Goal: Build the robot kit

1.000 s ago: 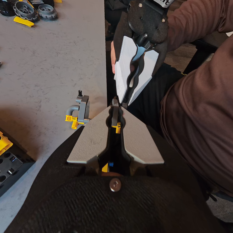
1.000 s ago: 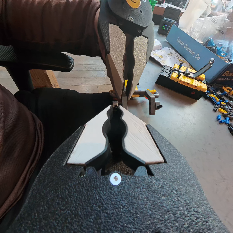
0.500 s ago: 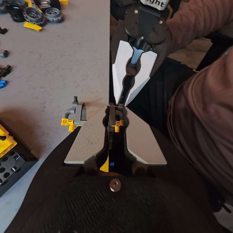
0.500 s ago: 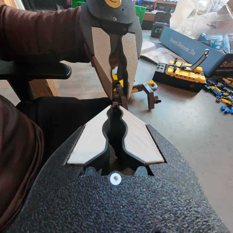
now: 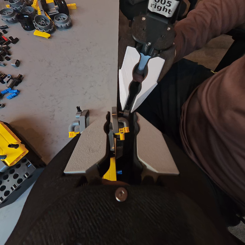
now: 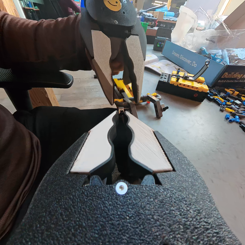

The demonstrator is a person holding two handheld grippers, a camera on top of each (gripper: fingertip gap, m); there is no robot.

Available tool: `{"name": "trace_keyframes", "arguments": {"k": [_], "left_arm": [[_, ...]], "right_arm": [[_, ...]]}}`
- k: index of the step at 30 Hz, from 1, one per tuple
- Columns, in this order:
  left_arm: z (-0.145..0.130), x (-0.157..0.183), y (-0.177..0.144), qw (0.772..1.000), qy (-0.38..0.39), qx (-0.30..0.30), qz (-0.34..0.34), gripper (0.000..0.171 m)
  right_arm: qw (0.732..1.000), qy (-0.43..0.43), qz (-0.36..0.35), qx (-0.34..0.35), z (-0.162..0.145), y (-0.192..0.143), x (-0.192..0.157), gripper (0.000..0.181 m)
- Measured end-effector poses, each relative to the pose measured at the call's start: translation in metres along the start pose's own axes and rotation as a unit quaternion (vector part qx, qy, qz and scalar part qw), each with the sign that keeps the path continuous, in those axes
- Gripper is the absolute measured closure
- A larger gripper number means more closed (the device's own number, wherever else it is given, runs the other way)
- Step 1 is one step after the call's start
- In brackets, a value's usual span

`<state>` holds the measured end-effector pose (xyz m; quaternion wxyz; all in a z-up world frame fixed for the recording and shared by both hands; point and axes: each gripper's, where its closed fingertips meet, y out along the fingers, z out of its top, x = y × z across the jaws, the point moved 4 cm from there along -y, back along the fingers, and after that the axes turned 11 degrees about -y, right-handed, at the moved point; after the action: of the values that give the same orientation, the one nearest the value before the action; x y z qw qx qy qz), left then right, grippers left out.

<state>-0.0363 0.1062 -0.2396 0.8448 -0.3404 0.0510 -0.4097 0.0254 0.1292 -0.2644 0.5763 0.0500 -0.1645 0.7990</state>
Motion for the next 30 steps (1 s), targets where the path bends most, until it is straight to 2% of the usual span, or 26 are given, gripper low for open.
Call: {"name": "trace_keyframes", "arguments": {"k": [9,16,22,24,30], "left_arm": [[0.002,0.002,0.007,0.999,-0.001,-0.051,0.000,0.129],[0.005,-0.008,0.002,0.997,-0.011,-0.062,0.042,0.153],[0.003,-0.010,0.007,0.993,-0.021,-0.108,0.042,0.155],[-0.001,-0.010,0.010,0.991,-0.020,-0.129,0.038,0.164],[0.000,-0.009,0.007,0.994,-0.045,-0.100,0.022,0.166]], "right_arm": [[1.000,0.015,-0.003,0.004,0.000,-0.009,0.003,0.178],[1.000,0.010,0.008,-0.003,-0.001,-0.009,-0.003,0.178],[1.000,0.015,0.010,0.005,0.000,-0.009,-0.003,0.179],[1.000,0.017,0.012,0.016,0.001,-0.010,-0.003,0.178],[0.999,0.024,0.021,0.035,0.005,-0.011,-0.005,0.178]]}}
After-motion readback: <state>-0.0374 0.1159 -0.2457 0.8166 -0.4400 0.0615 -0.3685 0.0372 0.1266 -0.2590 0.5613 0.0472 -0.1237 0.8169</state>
